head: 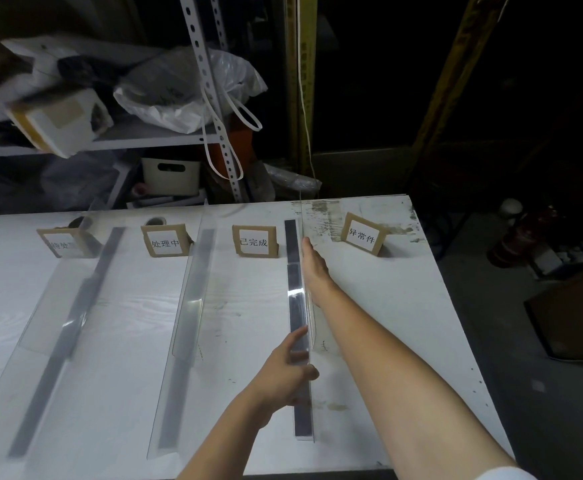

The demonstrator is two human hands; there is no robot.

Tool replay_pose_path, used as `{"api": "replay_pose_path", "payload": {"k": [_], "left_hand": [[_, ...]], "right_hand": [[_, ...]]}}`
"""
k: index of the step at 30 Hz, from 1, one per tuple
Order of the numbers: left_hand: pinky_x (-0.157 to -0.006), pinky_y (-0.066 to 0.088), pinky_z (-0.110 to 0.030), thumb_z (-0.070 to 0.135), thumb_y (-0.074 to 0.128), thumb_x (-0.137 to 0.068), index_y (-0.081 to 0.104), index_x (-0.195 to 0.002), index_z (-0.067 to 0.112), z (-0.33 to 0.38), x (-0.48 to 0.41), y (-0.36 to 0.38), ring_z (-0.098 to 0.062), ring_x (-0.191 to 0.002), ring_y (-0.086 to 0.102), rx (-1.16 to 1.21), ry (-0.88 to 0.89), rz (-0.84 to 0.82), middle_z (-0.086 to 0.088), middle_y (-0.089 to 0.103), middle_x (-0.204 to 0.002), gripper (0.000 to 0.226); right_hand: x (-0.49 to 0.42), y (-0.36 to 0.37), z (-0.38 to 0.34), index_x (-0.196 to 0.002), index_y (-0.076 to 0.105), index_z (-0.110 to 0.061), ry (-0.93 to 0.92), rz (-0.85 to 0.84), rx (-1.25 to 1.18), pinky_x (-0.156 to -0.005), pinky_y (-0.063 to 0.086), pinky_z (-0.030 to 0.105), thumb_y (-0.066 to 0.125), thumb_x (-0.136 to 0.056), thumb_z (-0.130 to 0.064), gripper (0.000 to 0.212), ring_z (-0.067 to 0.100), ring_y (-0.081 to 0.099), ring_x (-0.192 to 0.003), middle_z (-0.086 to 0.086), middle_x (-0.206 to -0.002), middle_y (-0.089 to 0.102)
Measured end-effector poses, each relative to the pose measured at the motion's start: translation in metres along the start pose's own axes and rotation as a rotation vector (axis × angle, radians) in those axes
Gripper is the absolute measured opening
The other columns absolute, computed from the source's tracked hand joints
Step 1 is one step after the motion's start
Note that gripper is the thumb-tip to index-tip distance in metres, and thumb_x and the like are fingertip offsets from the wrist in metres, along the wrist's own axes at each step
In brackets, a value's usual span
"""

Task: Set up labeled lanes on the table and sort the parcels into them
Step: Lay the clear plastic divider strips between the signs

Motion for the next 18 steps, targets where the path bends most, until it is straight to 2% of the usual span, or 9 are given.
{"api": "replay_pose_path", "payload": {"k": [5, 10, 12, 14, 16, 18], "left_hand": [[-0.089, 0.058, -0.04, 0.016, 0.067, -0.086, 0.036, -0.146, 0.044, 0.0, -0.003, -0.001, -0.014, -0.11, 0.064, -0.065, -0.004, 0.004, 0.004, 0.055, -0.136, 0.073], [-0.068, 0.05, -0.021, 0.021, 0.068, -0.09, 0.033, -0.148, 0.039, 0.005, -0.003, -0.003, -0.012, -0.109, 0.059, -0.143, -0.008, -0.006, 0.003, 0.051, -0.135, 0.069], [-0.076, 0.05, -0.023, 0.028, 0.066, -0.092, 0.03, -0.151, 0.037, 0.011, -0.002, -0.011, -0.018, -0.117, 0.056, -0.225, -0.019, 0.015, -0.001, 0.048, -0.143, 0.07], [-0.094, 0.049, -0.031, 0.032, 0.063, -0.093, 0.029, -0.153, 0.034, 0.021, 0.001, -0.023, -0.023, -0.124, 0.053, -0.348, -0.024, 0.052, -0.007, 0.044, -0.15, 0.068], [-0.107, 0.045, -0.038, 0.035, 0.059, -0.095, 0.029, -0.154, 0.032, 0.034, 0.008, -0.043, -0.027, -0.133, 0.049, -0.497, -0.033, 0.111, -0.01, 0.042, -0.153, 0.066], [-0.109, 0.042, -0.037, 0.035, 0.057, -0.097, 0.028, -0.155, 0.03, 0.05, 0.02, -0.067, -0.027, -0.135, 0.047, -0.62, -0.041, 0.182, -0.008, 0.041, -0.154, 0.064]], "right_hand": [[0.006, -0.005, -0.003, -0.157, 0.028, -0.018, 0.001, -0.002, 0.083, -0.117, 0.027, 0.042, 0.02, -0.106, -0.055, 0.064, 0.029, 0.032, -0.146, 0.009, -0.161, 0.032], [0.014, -0.009, -0.013, -0.151, 0.038, -0.011, -0.013, -0.033, 0.226, -0.108, 0.036, 0.041, 0.022, -0.106, -0.056, 0.066, 0.031, 0.044, -0.136, 0.014, -0.149, 0.046], [0.016, -0.013, -0.021, -0.145, 0.045, -0.007, -0.009, -0.056, 0.335, -0.104, 0.04, 0.04, 0.026, -0.105, -0.055, 0.065, 0.032, 0.049, -0.13, 0.016, -0.143, 0.052], [0.017, -0.02, -0.032, -0.141, 0.049, -0.006, -0.005, -0.053, 0.501, -0.096, 0.043, 0.041, 0.028, -0.104, -0.058, 0.068, 0.032, 0.054, -0.12, 0.016, -0.134, 0.057], [0.022, -0.027, -0.048, -0.135, 0.055, -0.007, -0.027, -0.03, 0.785, -0.082, 0.045, 0.038, 0.029, -0.102, -0.06, 0.068, 0.028, 0.057, -0.101, 0.014, -0.12, 0.061], [0.03, -0.031, -0.07, -0.128, 0.059, -0.008, -0.09, -0.006, 1.121, -0.076, 0.044, 0.038, 0.026, -0.102, -0.061, 0.068, 0.028, 0.058, -0.099, 0.013, -0.118, 0.062]]}}
Point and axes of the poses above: each hand's wrist, its own x-axis away from the middle knuckle, its own y-axis out of the palm, z = x × y, the point moved 7 cm from there along -x, towards the middle knuckle
